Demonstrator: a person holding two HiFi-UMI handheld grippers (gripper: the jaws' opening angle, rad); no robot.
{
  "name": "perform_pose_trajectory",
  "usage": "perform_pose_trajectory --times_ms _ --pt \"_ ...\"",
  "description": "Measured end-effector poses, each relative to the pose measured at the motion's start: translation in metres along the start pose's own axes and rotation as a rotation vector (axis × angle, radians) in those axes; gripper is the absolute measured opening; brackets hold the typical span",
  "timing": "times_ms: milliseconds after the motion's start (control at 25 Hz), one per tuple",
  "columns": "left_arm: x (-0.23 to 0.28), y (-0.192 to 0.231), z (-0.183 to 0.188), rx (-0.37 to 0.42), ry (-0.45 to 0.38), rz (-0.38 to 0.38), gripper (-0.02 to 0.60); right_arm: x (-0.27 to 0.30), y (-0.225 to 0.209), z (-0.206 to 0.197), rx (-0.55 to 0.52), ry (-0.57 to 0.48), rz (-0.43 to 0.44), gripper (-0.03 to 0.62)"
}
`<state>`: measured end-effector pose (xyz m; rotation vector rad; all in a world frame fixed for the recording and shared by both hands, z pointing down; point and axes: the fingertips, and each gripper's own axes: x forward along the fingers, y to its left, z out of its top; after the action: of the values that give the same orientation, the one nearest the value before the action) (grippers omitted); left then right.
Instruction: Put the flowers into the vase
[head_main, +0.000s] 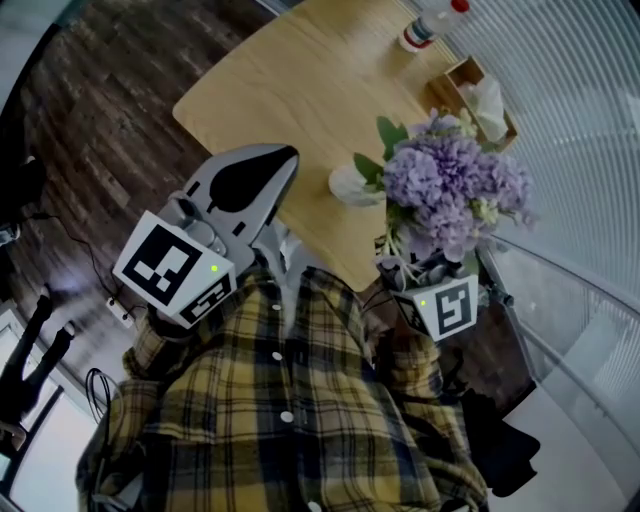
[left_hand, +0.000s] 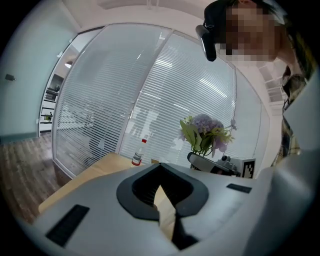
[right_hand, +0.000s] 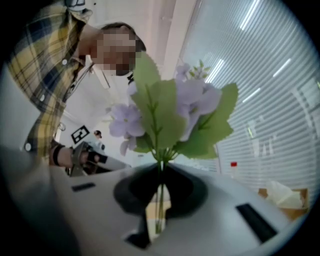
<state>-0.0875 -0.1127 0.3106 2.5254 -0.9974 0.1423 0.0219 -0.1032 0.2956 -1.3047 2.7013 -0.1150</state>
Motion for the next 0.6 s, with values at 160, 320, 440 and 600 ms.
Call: perform_pose_trajectory --times_ms 160,320,440,600 --pt "0.008 -0.007 -0.003 0.005 0.011 -0.013 0.008 -0.001 -0.004 -0.009 0.021 0.016 -0.013 0.025" --pt "0.012 -0.013 -0.005 0.008 0.016 -0.018 0.008 -0.006 -0.005 -0.021 -0.008 0.044 -0.006 0.025" --pt "0.018 -0.015 -0.006 0.008 0.022 -0.018 0.008 -0.009 -0.009 -0.031 0.009 0.082 -0.001 0.026" --pt "0.022 -0.015 -0.008 0.007 0.027 -0.020 0.008 -0.009 -0.010 -0.043 0.022 0.114 0.007 0.028"
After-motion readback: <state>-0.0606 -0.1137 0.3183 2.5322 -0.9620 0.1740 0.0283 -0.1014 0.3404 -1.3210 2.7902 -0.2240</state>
